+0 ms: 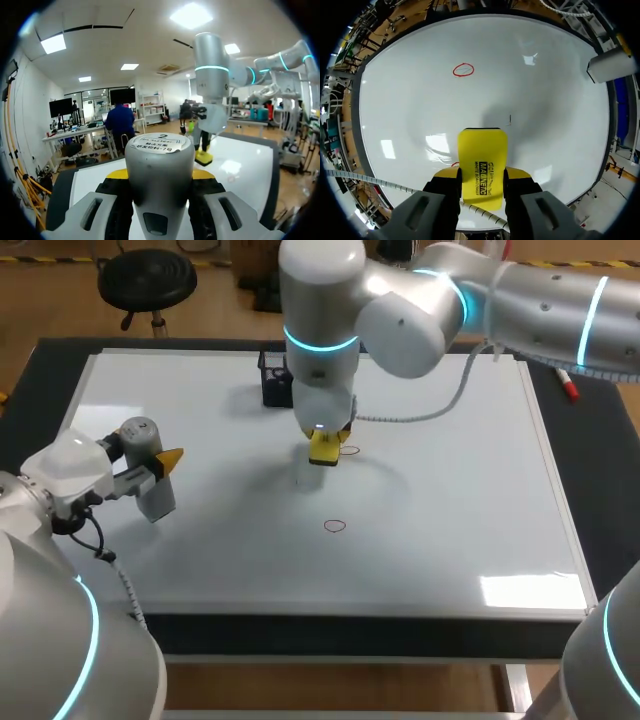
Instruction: Pick up the inspection probe, press it on each red-marked spot on the whiteboard one by one, put down the probe, pick up the eraser, and wipe off all the red marks.
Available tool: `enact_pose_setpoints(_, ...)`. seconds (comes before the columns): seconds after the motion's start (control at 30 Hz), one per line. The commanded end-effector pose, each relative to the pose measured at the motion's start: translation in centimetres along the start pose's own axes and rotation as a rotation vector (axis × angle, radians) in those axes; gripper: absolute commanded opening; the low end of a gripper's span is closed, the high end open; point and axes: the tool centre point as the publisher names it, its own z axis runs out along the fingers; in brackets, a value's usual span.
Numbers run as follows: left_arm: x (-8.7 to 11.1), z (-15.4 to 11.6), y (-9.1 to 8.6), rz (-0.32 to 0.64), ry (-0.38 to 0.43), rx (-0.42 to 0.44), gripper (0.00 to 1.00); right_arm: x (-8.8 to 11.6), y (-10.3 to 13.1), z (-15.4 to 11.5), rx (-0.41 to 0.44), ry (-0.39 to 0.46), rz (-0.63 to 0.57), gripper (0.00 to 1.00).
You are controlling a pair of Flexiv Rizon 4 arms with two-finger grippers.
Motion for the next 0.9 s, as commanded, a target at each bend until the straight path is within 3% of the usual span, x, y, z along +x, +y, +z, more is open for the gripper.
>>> enact_pose_setpoints(0.03, 0.1, 0.1, 0.0, 0.000, -0.006, 0.004, 0.00, 2.1, -1.1, -0.5, -0.014, -0.039, 0.044, 0.00)
enact_pose_setpoints(0.5, 0.1, 0.1, 0.0, 0.000, -0.006, 0.004, 0.00, 16.0, -6.8, -1.0, -0.002, 0.017, 0.494, 0.00)
enact_pose_setpoints(0.7, 0.1, 0.1, 0.0, 0.000, -0.006, 0.004, 0.00, 21.1, -7.7, -0.7, -0.012, 0.020, 0.676, 0.00)
enact_pose_setpoints(0.9, 0.1, 0.1, 0.0, 0.000, -0.006, 0.004, 0.00, 24.9, -7.8, -0.4, -0.025, 0.031, 0.816, 0.00)
